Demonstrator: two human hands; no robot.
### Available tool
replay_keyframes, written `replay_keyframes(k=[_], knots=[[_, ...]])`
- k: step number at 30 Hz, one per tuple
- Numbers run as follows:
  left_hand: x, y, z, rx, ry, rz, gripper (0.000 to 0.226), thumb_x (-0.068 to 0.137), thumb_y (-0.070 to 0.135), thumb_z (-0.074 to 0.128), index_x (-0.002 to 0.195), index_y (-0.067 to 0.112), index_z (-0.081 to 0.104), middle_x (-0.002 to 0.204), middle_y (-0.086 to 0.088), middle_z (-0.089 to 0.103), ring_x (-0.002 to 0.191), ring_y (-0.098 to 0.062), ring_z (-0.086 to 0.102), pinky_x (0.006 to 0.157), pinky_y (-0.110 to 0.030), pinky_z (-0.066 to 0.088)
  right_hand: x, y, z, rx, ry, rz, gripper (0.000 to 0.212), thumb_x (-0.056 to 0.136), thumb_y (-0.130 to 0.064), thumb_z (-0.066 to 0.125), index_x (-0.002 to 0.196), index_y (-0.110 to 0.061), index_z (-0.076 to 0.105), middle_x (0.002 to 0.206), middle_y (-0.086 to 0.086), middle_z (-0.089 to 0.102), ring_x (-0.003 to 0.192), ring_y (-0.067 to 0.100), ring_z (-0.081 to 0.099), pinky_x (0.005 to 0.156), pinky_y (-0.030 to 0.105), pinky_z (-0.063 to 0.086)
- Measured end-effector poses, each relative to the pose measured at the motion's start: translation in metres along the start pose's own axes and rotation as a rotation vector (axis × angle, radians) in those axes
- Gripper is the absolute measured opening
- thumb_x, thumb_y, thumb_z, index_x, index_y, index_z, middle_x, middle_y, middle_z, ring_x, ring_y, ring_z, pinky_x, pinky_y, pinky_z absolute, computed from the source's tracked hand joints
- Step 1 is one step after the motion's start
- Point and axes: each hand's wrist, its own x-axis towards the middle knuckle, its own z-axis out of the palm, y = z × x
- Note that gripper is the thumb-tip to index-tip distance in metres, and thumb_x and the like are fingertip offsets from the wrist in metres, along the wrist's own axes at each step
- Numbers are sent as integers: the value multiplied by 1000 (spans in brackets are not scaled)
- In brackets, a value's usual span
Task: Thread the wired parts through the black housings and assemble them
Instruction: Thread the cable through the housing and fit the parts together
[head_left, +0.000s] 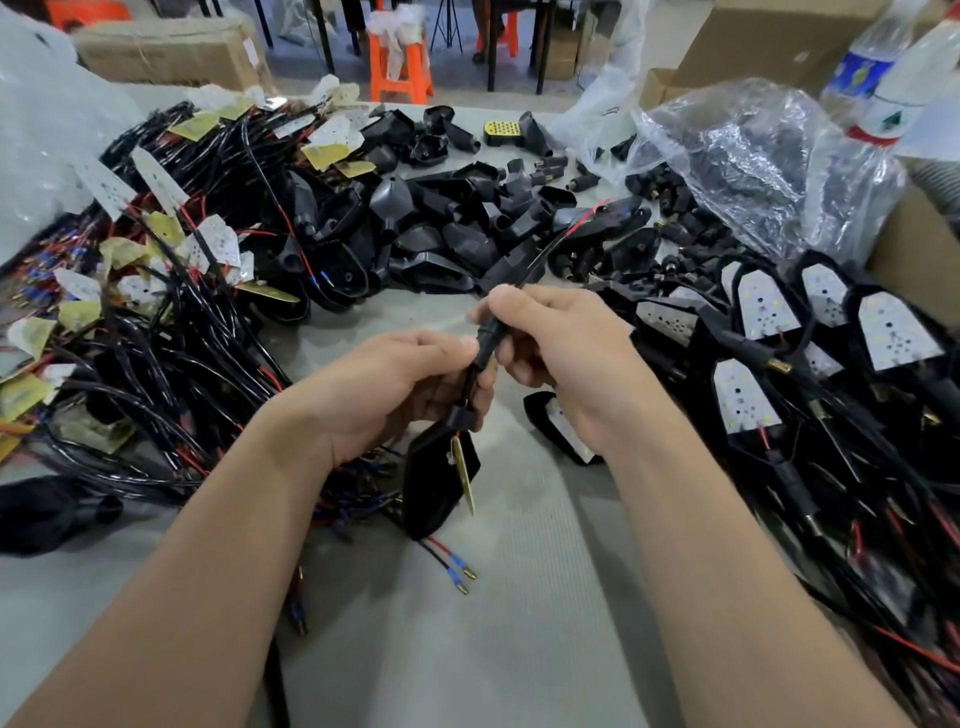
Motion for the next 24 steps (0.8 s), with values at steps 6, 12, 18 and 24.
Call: replay_keyframes(k=[6,12,18,24], knots=[[6,-2,1,-31,65,-16,38,106,36,46,122,8,64,95,-14,74,84,-21,70,80,-30,57,6,4,1,62,296,-127,30,96,-25,66,77,-3,71,57,5,57,51,16,43,49,24,37],[3,-3,-5,151,56,-50,59,80,13,72,135,27,57,119,-4,75,103,-17,72,77,-27,59,14,7,-18,155,573,-166,41,95,-28,69,82,11,65,53,2,59,45,11,46,47,21,40],[5,0,-4,177,190,-18,31,100,2,52,122,18,66,112,-5,77,74,-11,64,49,-20,44,14,7,-18,111,419,-96,29,97,-29,69,80,-4,70,55,3,59,44,12,45,44,19,38],[6,-1,2,243,223,-13,24,99,3,52,106,14,72,86,-5,71,57,-14,51,40,-20,25,8,8,-10,41,201,-57,31,98,-30,65,78,-7,69,61,8,65,49,17,49,48,23,38]])
